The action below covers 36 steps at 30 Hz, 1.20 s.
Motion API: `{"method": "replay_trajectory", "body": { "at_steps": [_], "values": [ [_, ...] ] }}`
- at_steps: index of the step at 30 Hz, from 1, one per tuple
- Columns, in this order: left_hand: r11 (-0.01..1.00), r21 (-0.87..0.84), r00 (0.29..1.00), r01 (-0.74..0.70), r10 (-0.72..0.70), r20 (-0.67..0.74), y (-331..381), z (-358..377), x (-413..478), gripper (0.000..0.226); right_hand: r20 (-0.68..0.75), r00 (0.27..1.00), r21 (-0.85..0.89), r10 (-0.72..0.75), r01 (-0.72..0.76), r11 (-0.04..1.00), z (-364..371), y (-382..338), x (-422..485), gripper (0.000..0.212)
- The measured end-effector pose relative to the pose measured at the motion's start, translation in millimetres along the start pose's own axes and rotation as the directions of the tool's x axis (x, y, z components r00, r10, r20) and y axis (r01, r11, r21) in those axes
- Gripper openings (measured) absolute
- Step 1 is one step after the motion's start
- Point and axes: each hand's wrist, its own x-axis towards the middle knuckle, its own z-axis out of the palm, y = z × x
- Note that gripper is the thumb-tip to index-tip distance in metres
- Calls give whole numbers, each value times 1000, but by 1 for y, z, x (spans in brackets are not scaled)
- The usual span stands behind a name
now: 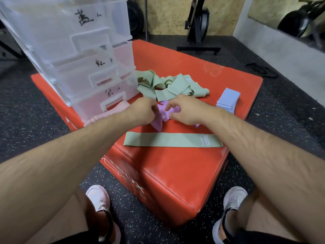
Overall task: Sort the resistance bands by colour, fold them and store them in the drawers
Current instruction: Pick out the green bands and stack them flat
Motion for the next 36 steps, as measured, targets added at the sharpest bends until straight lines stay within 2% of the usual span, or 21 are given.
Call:
{"method": "replay_trajectory", "body": {
  "at_steps": [3, 6, 11, 14, 16, 18, 21, 25, 28, 30, 34, 36],
  "values": [
    [995, -92, 991, -42, 29, -133, 2, -6, 18, 20, -25, 1000, 25, 1, 0, 1000, -5, -2, 13, 28],
    [993, -49, 981, -105, 95, -169, -3, -8, 40, 22, -32, 999, 48, 44, -42, 998, -12, 4, 28, 27],
    [990, 124, 994, -72, 81, -67, -8, -7, 83, 26, -50, 983, -55, 176, -178, 982, -15, 27, 55, 44],
    [991, 107, 997, -76, 79, -23, -4, -2, 95, 30, 14, 976, -81, 217, -215, 973, -9, 37, 66, 52],
    [990, 119, 997, -72, 74, -11, -1, 2, 100, 30, 55, 971, -115, 234, -226, 967, -5, 40, 71, 49],
    [993, 104, 998, -59, 60, -10, 0, 2, 105, 30, 40, 966, -93, 257, -252, 963, -3, 43, 76, 44],
    [998, 43, 998, -46, 47, -35, 2, 1, 108, 33, -64, 963, 39, 262, -260, 965, -3, 46, 79, 47],
    [984, -170, 984, -53, 23, -179, 11, -2, 107, 34, -247, 936, 270, 252, -183, 945, -16, 45, 72, 31],
    [932, -346, 969, -103, 16, -246, 18, -9, 106, 40, -361, 894, 418, 265, -99, 903, -27, 46, 63, 19],
    [918, -355, 956, -176, 73, -285, 22, -15, 102, 37, -436, 864, 459, 253, -29, 888, -34, 44, 57, 16],
    [901, -329, 922, -283, 160, -353, 29, -24, 94, 5, -497, 848, 515, 185, 116, 849, -46, 38, 44, 15],
    [906, -315, 915, -283, 157, -370, 32, -30, 90, 12, -498, 848, 573, 185, 161, 804, -48, 34, 37, 19]
  ]
}}
